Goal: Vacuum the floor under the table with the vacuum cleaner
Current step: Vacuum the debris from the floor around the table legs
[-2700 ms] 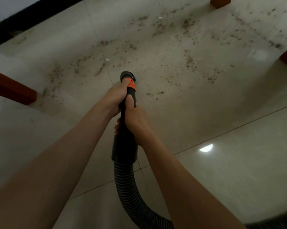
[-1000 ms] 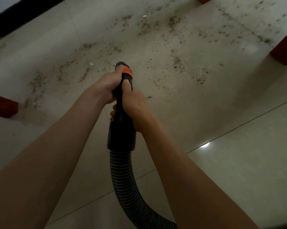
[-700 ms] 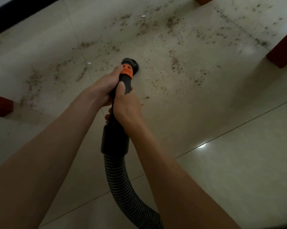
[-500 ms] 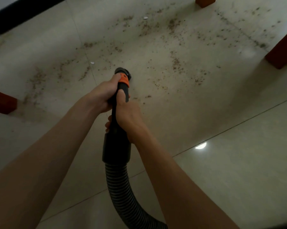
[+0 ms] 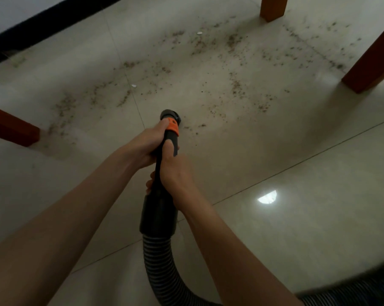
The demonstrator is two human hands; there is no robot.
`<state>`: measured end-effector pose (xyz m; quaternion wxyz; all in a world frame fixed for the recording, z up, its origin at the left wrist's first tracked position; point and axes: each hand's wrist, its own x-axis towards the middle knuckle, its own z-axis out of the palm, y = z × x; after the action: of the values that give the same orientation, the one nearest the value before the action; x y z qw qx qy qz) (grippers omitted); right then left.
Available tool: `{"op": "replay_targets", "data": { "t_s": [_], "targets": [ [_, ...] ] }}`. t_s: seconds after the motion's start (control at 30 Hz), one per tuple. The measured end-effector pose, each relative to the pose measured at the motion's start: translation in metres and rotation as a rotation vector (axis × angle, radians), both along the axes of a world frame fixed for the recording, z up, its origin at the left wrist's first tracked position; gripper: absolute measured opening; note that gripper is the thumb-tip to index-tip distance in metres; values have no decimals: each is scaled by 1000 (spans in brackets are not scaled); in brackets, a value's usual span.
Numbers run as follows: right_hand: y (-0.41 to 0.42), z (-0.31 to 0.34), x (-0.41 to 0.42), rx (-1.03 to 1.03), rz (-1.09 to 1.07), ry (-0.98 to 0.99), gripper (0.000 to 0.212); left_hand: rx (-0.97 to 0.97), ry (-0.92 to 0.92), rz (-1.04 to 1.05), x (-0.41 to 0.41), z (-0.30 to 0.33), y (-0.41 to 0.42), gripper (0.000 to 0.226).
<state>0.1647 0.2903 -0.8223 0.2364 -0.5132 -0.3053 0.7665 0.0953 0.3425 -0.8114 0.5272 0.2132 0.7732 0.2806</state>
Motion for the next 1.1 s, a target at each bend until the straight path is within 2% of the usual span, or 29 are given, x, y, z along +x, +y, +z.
{"op": "replay_targets", "data": {
  "t_s": [0.17, 0.43, 0.6, 0.73, 0.93, 1.1],
  "targets": [
    [-3, 3, 10, 5, -55, -8, 49, 10, -20, -60, 12, 3, 0, 38],
    [12, 3, 29, 27, -164, -54, 52, 30, -25, -126, 37, 2, 19, 44],
    [23, 5, 34, 4, -154, -20, 51, 48, -36, -99, 40, 0, 30, 46],
    [36, 6, 35, -30, -158, 16, 52, 67, 44, -61, 39, -3, 40, 57],
    [34, 4, 31, 35, -129, -97, 52, 99, 31, -105, 40, -5, 42, 42],
    [32, 1, 31, -16, -113, 1, 50, 86, 20, -105, 33, -6, 36, 41]
  ]
}}
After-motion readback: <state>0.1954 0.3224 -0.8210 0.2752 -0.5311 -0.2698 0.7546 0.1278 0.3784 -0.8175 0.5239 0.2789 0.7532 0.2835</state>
